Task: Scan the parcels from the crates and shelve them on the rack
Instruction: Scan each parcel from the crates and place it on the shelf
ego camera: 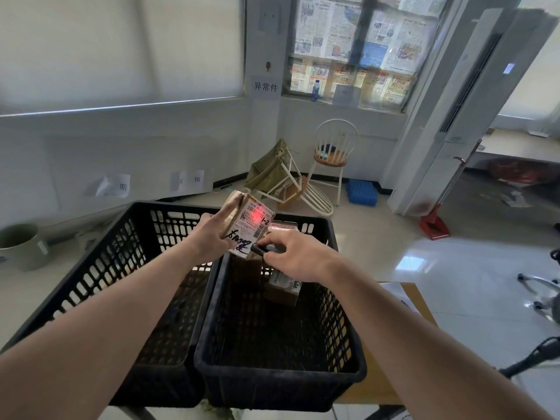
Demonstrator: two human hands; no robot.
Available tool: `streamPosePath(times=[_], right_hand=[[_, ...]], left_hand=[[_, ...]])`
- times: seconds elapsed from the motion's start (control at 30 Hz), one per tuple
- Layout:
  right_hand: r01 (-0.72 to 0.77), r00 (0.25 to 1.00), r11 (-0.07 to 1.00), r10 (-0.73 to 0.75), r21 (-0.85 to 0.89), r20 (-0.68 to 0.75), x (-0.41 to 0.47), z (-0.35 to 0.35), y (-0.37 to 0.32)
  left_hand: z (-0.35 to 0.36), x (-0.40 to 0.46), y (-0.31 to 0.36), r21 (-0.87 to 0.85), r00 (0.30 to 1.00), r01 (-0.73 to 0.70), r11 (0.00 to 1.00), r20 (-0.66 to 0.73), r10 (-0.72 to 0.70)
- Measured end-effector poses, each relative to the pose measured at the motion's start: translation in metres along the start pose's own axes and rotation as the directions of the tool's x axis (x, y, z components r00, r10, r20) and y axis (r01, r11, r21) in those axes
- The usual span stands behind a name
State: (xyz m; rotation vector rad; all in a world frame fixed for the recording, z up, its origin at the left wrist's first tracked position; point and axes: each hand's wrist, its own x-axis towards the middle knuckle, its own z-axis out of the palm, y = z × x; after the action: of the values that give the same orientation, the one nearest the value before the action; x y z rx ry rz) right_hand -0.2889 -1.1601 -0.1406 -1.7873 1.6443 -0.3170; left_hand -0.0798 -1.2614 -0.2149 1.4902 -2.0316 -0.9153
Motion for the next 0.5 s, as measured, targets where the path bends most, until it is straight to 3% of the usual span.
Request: streamPosePath(times=[0.37, 0.5], right_hand=[[0.020, 1.000, 1.000, -0.020, -0.012, 0.000, -0.0046, -0.0013, -0.0002], [0.021, 0.998, 0.999, -0.019, 0.030, -0.061, -0.0035, 0.0022, 0.0036]], left_hand=[[0.0004, -0.0030, 0.0029, -0.014, 1.000, 0.026, 1.000, 0.013, -0.026], [-0.0020, -0.0053, 0.0056, -0.044, 1.000, 0.010, 0.999, 0.009, -0.010]])
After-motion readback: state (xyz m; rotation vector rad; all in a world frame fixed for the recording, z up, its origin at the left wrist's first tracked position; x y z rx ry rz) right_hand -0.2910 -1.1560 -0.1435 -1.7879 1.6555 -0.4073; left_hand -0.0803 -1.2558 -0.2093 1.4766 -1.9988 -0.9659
